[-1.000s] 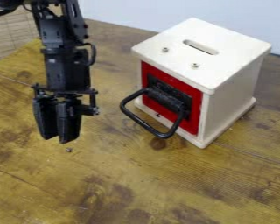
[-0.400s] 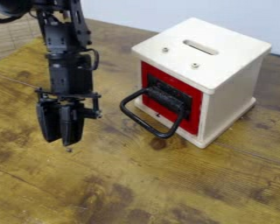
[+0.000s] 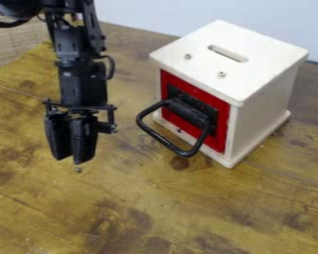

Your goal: Close the drawer

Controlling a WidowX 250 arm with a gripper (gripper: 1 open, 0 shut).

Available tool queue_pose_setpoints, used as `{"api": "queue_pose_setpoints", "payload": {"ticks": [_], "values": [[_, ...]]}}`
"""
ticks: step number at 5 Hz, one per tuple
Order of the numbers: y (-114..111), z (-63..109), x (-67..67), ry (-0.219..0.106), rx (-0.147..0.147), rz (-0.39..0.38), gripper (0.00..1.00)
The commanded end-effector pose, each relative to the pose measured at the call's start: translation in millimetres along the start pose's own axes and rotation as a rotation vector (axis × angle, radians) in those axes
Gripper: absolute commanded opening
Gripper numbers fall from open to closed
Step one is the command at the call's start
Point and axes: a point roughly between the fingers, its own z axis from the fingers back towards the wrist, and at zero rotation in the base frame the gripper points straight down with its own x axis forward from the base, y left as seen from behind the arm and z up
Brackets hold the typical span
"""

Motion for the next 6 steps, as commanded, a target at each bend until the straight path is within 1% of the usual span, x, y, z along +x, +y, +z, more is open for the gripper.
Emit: {"api": "queue_pose_setpoints", "payload": {"ticks": [1, 3, 6], "values": [[-6.6, 20.0, 3.1, -0.064, 0.021, -0.025, 1.00], [-7.7, 23.2, 6.5, -0.070, 0.022, -0.034, 1.00], [-9.1, 22.8, 10.7, -0.063, 0.025, -0.042, 1.00]]}}
